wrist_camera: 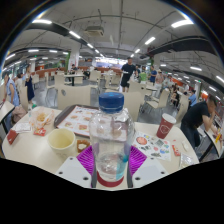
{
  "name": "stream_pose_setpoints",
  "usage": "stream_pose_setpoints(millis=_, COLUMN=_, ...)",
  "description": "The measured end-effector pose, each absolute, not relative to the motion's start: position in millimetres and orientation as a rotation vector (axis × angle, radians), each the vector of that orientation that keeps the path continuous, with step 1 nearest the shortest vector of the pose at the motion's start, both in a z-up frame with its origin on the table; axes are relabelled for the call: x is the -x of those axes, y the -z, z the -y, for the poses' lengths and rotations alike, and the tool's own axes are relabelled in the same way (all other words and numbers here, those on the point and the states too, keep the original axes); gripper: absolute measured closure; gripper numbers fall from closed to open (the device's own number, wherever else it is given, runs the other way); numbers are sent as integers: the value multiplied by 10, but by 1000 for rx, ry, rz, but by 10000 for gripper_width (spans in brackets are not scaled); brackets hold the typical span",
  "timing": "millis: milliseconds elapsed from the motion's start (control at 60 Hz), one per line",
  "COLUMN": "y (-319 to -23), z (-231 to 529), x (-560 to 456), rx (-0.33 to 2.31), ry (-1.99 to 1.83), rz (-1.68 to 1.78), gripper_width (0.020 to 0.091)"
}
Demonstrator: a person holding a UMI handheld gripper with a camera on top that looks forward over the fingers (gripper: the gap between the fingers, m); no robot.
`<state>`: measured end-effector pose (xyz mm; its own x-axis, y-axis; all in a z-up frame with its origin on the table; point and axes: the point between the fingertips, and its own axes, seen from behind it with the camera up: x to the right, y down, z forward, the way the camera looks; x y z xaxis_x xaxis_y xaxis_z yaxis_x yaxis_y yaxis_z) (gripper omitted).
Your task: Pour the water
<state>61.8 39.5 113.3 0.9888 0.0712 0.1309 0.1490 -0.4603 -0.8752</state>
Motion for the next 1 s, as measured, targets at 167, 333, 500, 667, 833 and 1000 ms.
stream_pose_setpoints(millis=167, y=-760, z=-367, x=-646, rx=2067, ry=-6, rz=134, gripper_width=700)
stream_pose_setpoints(millis=333, y=-601, z=-389, x=-686, rx=2049, ry=-48, rz=129, gripper_width=680)
stream_pose_setpoints(millis=500, y=-600, z=-362, x=-702, rx=2034, ry=-94, rz=109, gripper_width=598)
stream_pose_setpoints(millis=667, y=-487, z=-261, x=-712, rx=2135, ry=-70, rz=126, gripper_width=354)
stream_pose_setpoints(millis=833, y=-724, z=39, x=-683, rx=2177, ry=-37, rz=87, gripper_width=248)
stream_pose_setpoints(millis=1000, y=-971, z=720, x=-493, rx=2283, ry=-2, rz=19, gripper_width=253)
